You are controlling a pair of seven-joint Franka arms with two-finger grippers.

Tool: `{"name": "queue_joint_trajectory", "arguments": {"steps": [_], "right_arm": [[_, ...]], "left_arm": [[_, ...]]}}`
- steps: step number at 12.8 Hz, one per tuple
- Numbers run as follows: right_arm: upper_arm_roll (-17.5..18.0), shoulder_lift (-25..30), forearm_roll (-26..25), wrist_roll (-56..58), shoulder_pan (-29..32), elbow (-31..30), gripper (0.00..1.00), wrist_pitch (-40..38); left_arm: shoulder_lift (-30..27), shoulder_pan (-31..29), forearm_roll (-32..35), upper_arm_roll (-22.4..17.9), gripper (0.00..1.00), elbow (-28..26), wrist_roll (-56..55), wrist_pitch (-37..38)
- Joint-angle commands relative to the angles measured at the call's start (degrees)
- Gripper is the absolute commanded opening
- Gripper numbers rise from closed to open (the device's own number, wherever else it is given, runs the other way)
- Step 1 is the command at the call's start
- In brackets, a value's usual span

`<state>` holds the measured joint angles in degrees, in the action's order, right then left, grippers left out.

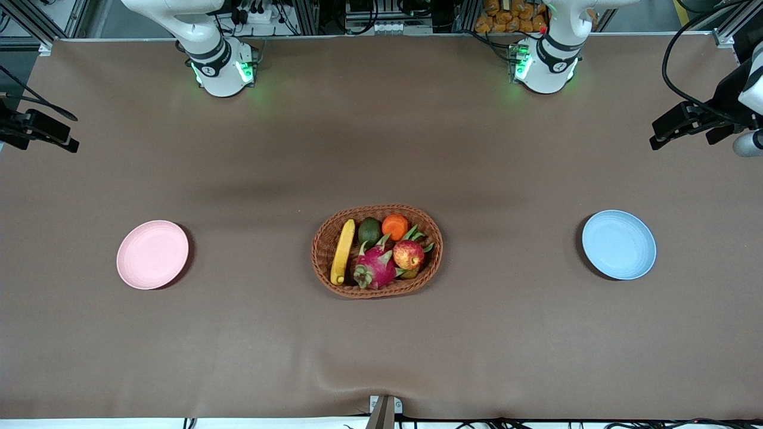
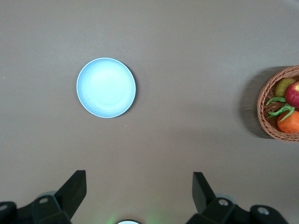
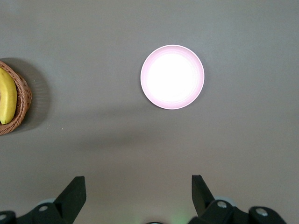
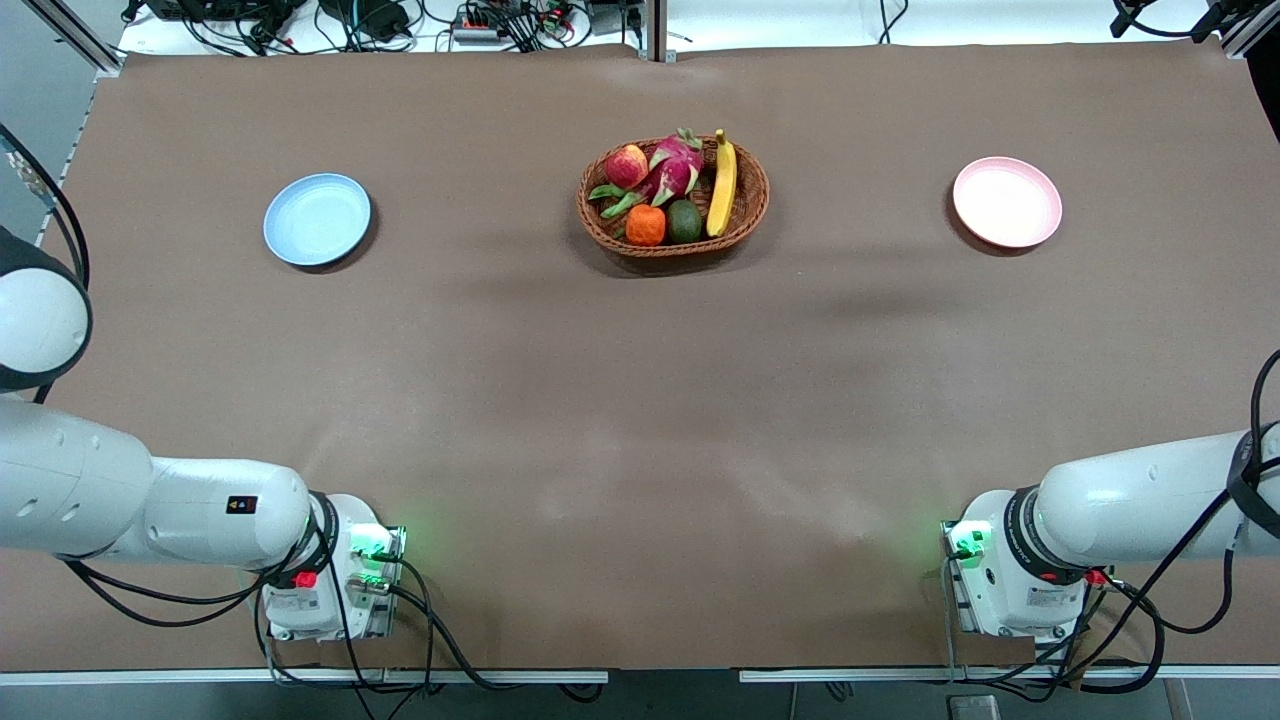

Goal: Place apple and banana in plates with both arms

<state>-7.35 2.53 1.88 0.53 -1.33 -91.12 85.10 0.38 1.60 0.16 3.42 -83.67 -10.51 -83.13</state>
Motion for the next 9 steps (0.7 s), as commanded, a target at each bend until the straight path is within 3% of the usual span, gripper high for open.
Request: {"name": "queue_joint_trajectory", "arguments": {"steps": [1,9], "right_arm": [[0.1,1.0,-1.1,0.4,-0.3,-0.4,1.00,-0.3],[0.1,0.8,-1.1,0.8,-0.3,-0.7,1.00,-0.4]], "left_arm": [[-0.6,0.2,-0.2,-0.1,1.00,-0.6,0.8,0.0],[-0.6,-0.1,-0.6,-0.6,1.00,-1.0,0.7,1.8]]}}
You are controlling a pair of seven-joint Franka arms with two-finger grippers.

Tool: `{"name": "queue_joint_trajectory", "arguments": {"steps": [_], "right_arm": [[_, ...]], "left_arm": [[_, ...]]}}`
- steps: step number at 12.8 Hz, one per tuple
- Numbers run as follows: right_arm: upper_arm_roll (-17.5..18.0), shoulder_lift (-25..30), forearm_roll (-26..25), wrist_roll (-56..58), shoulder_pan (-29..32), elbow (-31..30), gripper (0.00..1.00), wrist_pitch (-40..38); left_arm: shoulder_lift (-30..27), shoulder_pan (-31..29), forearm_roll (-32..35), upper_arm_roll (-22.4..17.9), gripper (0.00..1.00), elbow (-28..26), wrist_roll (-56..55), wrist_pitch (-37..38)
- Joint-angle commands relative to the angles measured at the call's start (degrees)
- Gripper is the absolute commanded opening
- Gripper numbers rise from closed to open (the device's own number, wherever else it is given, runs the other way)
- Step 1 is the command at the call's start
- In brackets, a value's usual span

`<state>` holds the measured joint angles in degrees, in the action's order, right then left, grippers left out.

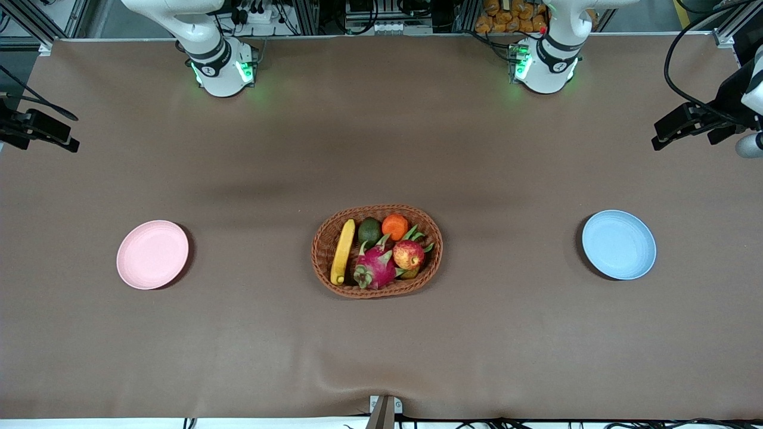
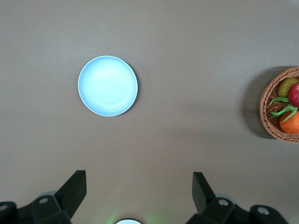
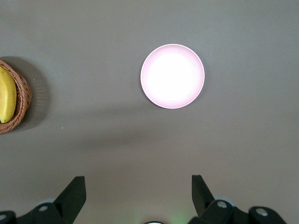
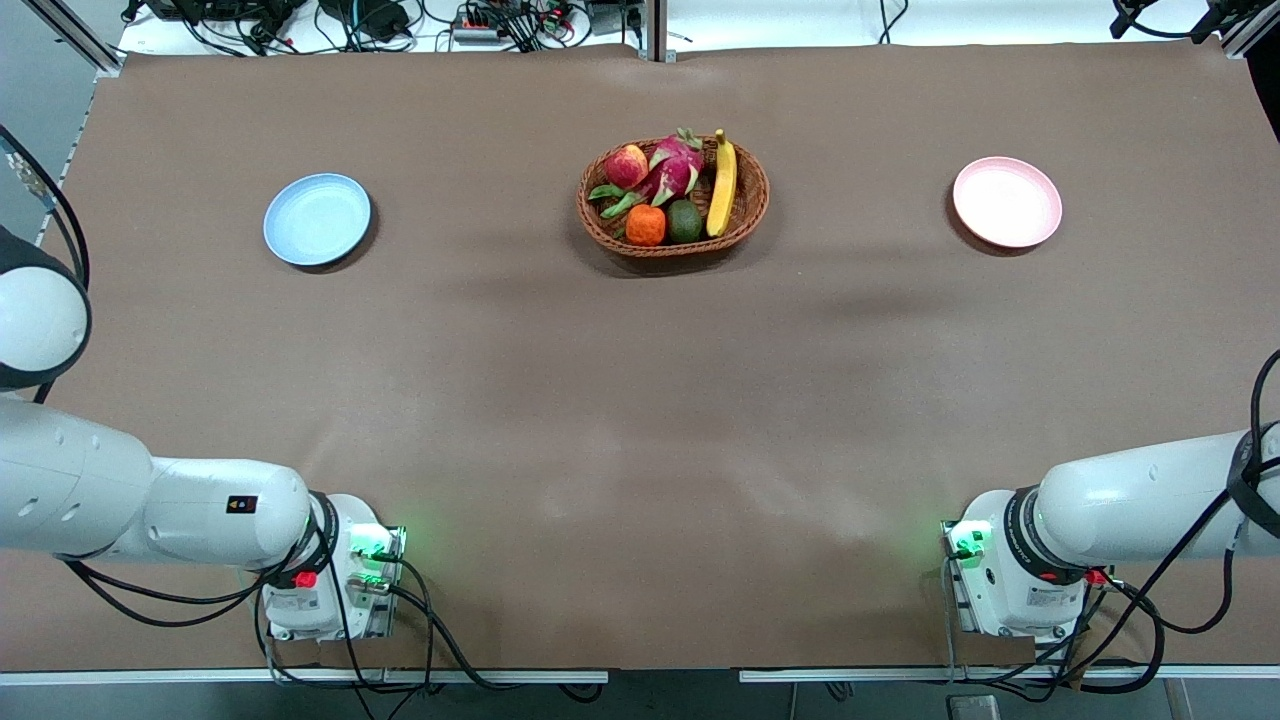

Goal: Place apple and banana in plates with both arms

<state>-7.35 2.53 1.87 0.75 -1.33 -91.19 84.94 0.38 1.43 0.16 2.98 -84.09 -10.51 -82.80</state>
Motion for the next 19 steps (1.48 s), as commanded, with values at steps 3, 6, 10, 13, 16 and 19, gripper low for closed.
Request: {"name": "queue_joint_trajectory", "arguments": {"steps": [3,6,10,13,16,19], "right_arm": [[0.1,0.7,-1.0,0.6,-0.3,-0.8,1.00,-0.2],[0.1,0.7,-1.0,0.6,-0.3,-0.9,1.00,-0.2],[0.1,0.4,-1.0,0.6,-0.8,-0.6,1.00,0.3],[0.1,0.3,-1.1,1.2,-0.8,-0.3,1.00,0.8],[0.0,0.3,-0.6,1.2,-0.3,-0.2,1.00,0.6],[0.0,0.3,-0.4,0.6,-0.3,-0.1,1.00,0.7]], "left_arm": [[-1.1,0.0,-0.6,-0.2,1.00,-1.0,0.7,2.3],[-1.1,0.0,-0.7,-0.2,1.00,-1.0,0.0,2.6],[0.0,0.2,-0.9,0.1,1.00,-1.0,-1.2,1.2],[1.8,1.6,-0.9,1.4,1.00,-0.7,-9.7,-0.3],[4.4,2.2,-0.9,4.1,1.00,-0.5,-17.9,-4.5],[7.3,3.0,-0.5,6.1,1.00,-0.2,-25.7,-8.8]]}}
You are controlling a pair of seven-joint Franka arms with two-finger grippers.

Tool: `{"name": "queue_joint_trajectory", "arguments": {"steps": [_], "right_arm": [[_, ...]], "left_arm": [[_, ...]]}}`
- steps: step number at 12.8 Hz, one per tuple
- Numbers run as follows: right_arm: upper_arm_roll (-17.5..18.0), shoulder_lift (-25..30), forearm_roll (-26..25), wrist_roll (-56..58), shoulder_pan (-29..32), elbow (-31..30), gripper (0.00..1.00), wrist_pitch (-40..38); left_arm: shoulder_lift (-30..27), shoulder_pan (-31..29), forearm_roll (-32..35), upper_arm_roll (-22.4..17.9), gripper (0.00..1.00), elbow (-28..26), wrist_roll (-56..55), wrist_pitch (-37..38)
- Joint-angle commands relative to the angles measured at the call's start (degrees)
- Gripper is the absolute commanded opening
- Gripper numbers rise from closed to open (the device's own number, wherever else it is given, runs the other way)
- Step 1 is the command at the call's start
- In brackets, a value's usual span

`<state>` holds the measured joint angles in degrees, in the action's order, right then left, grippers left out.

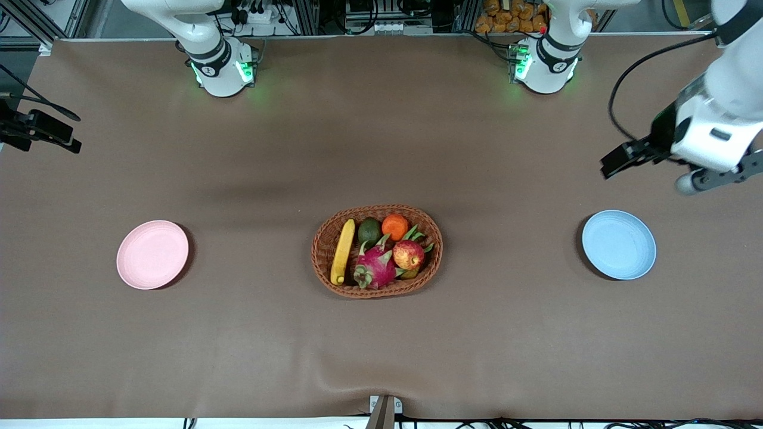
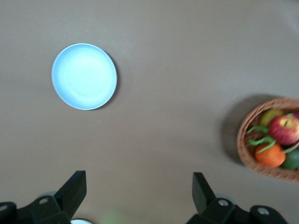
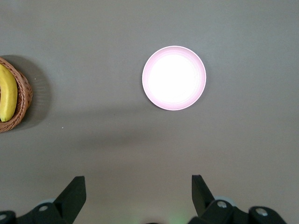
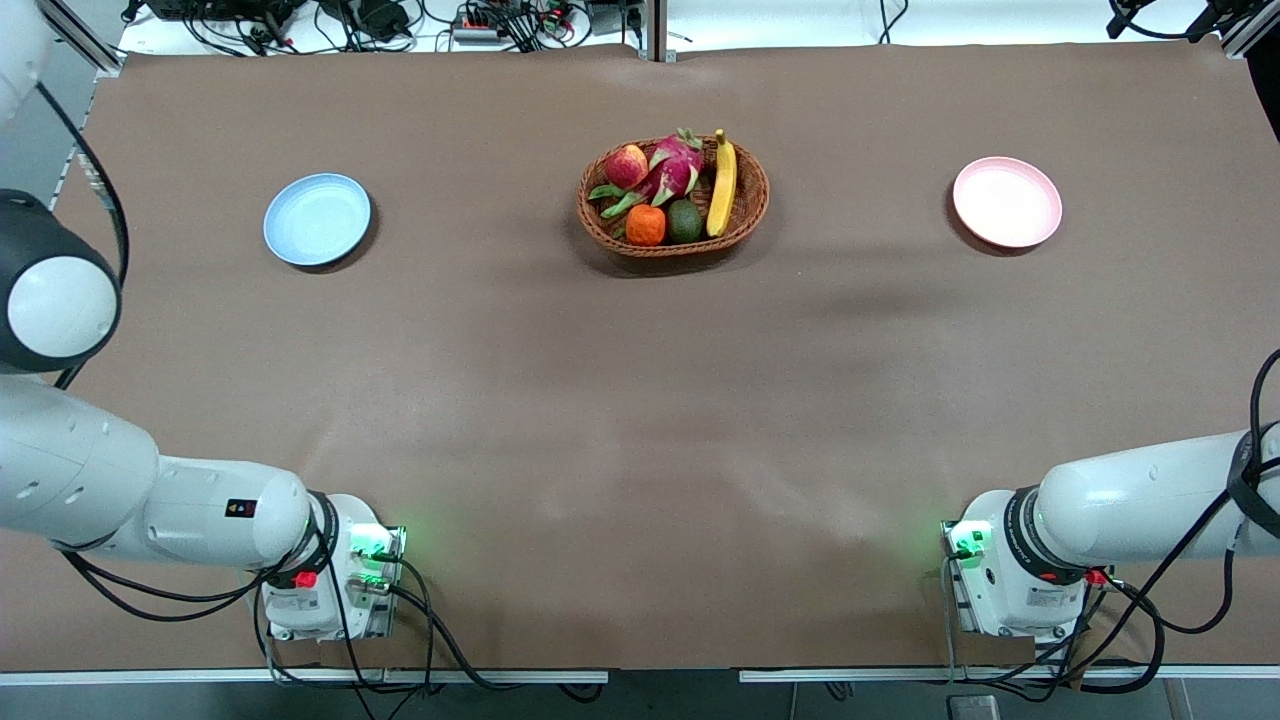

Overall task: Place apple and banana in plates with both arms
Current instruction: 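Move the left gripper over the basket toward the red apple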

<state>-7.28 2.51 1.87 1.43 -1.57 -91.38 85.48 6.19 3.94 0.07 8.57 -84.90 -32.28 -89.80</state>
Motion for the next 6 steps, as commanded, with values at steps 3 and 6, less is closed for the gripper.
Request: {"name": "queue_joint_trajectory", "arguments": {"steps": [3,6], "right_arm": [[-0.1,-0.4,-0.4,-0.3,-0.4,0.1,1.00,-0.2],[-0.1,-0.4,-1.1,-0.3,-0.4,0.5,1.00,-0.1]], "left_arm": [[3.1,2.5,-0.2,0.7,1.00,0.4,-9.6,-5.0],[5.0,6.9,0.0,0.8,1.00,0.4,-19.5,-5.9]]}}
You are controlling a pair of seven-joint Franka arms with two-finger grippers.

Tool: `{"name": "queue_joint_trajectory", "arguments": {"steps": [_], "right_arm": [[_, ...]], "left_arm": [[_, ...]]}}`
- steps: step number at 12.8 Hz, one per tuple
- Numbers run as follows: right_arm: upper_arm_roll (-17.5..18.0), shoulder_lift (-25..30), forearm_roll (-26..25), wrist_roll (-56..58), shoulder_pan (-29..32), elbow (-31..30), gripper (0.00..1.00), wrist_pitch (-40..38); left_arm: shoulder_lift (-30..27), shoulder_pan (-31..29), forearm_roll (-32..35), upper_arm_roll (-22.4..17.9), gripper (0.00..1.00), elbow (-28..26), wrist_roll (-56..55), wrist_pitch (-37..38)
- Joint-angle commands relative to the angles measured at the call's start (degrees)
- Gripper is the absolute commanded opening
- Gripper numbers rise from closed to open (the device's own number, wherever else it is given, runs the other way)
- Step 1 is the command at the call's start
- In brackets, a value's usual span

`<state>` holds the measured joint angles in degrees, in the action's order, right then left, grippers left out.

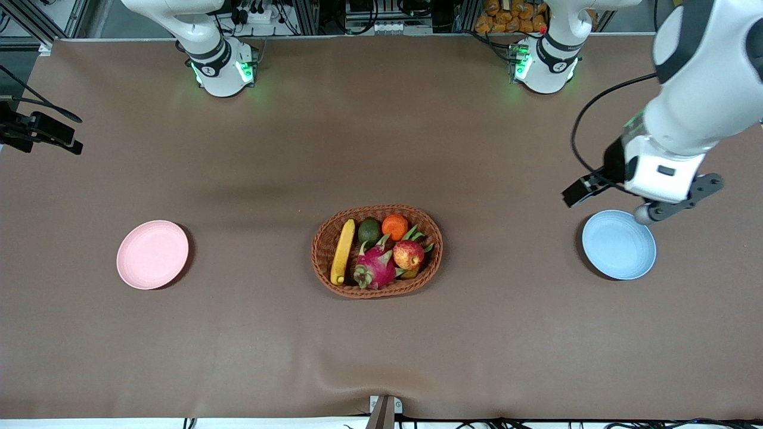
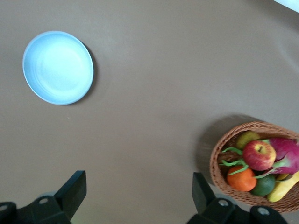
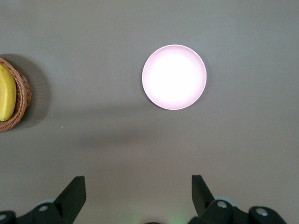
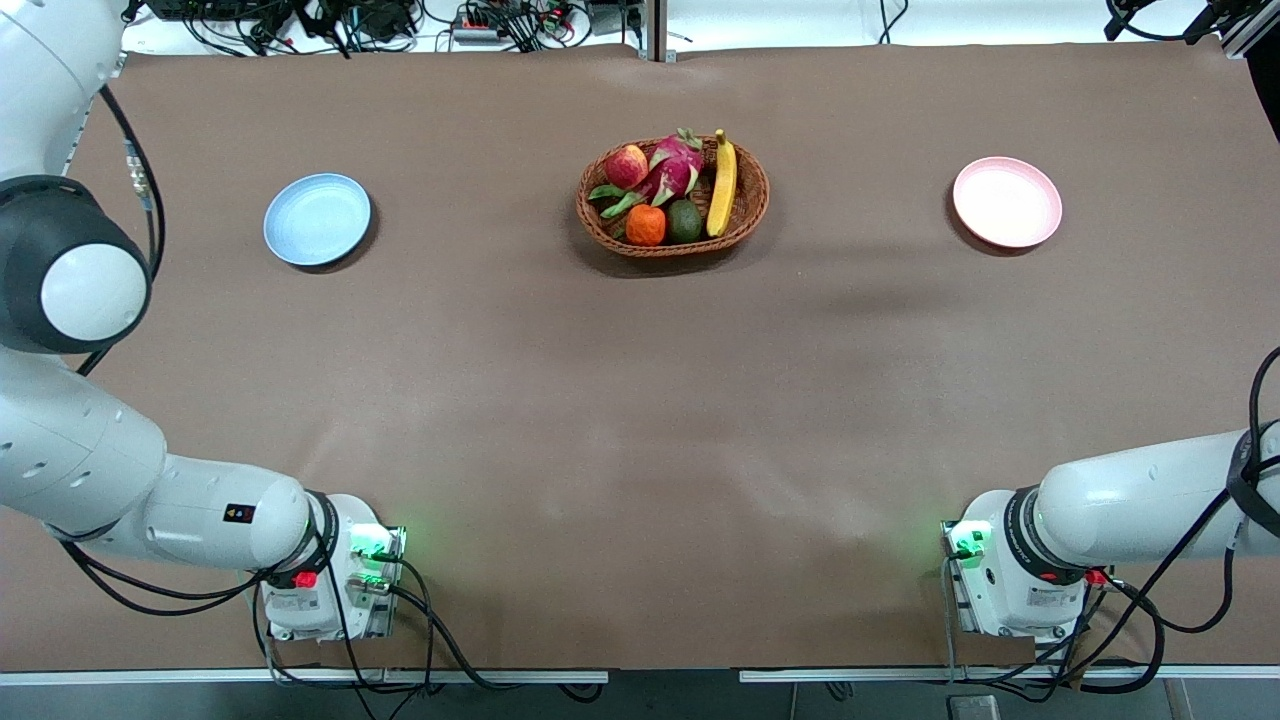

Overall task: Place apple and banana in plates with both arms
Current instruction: 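Move the left gripper over the basket toward the red apple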

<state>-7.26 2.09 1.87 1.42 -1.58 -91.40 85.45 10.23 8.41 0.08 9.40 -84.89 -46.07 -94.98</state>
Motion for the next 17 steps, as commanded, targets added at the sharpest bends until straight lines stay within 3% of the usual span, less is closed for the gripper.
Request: {"name": "queue_joint_trajectory", "arguments": {"steps": [1,7,10,13,17], "right_arm": [[-0.1,0.0,-1.1,-0.3,-0.3,0.6,1.00,0.0],[-0.2,0.1,-1.2,-0.3,0.1,1.6,1.00,0.4],[-0.2,0.0,-1.2,-0.3,0.1,1.9,1.00,0.3],[-0.2,0.0,-1.2,-0.3,0.0,1.9,1.00,0.4],[-0.2,-0.1,-1.3,-0.2,-0.2,1.9,1.00,0.3]], "left_arm": [[1.7,3.7,0.2,-0.1,1.00,0.5,-8.8,-1.5],[11.2,11.0,3.6,-0.2,1.00,1.6,-29.7,-15.9],[17.2,15.7,7.4,-0.3,1.00,4.6,-39.6,-18.9],[19.6,17.6,8.2,-0.3,1.00,4.7,-42.6,-21.4],[24.0,20.4,9.1,-0.8,1.00,4.7,-48.0,-30.9]]}}
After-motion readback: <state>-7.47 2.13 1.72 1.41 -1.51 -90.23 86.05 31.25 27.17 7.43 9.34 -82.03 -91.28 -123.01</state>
